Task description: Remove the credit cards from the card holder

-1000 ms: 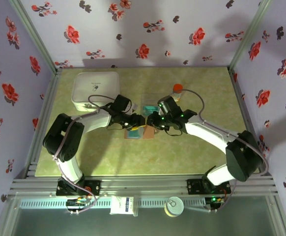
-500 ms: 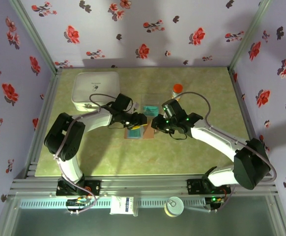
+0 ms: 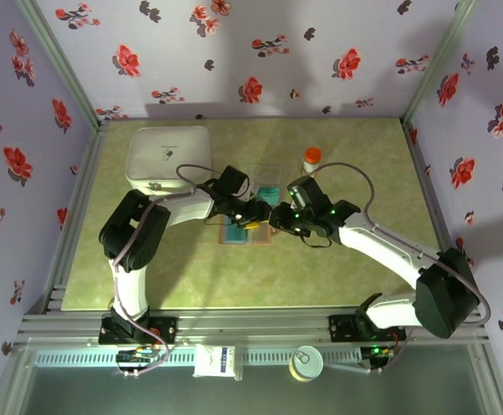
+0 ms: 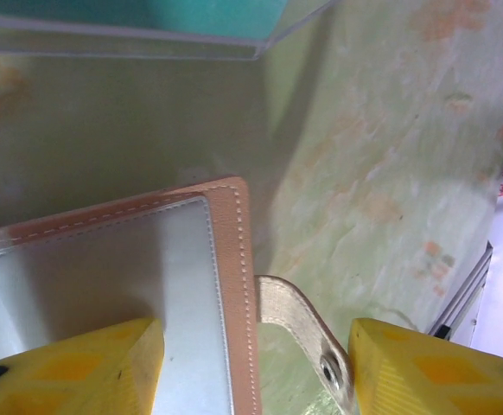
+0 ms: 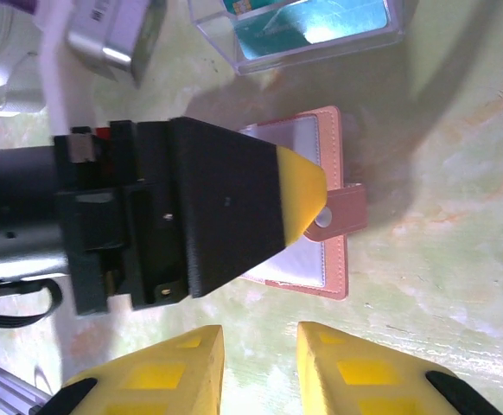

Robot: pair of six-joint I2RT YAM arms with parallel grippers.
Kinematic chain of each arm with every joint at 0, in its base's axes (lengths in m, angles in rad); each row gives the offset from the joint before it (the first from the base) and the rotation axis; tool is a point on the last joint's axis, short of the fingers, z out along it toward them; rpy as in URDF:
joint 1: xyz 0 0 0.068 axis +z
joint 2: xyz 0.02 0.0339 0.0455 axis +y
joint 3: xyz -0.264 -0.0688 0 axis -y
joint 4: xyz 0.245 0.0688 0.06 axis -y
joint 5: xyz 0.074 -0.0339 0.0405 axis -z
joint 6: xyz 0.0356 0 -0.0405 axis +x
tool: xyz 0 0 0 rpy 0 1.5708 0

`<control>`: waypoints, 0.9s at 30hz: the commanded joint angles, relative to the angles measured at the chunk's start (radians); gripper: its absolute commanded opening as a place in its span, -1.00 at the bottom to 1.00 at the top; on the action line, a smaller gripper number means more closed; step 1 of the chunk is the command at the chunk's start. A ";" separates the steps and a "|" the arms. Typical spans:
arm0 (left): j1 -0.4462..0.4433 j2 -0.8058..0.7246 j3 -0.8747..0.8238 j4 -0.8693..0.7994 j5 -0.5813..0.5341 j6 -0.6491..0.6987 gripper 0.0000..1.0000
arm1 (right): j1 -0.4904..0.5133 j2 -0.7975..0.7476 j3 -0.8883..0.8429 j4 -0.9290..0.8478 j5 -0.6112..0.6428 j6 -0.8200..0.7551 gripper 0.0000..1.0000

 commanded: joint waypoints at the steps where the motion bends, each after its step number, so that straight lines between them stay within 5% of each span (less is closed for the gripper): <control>1: -0.003 0.019 0.017 0.014 0.020 -0.014 0.17 | 0.002 -0.007 0.012 -0.023 0.030 -0.020 -0.41; 18: 0.058 -0.160 0.010 -0.076 -0.035 0.028 0.13 | 0.005 0.142 0.143 -0.016 -0.052 -0.059 -0.37; 27: 0.153 -0.272 -0.108 -0.148 -0.074 0.086 -0.28 | 0.012 0.290 0.187 0.062 -0.133 -0.051 -0.41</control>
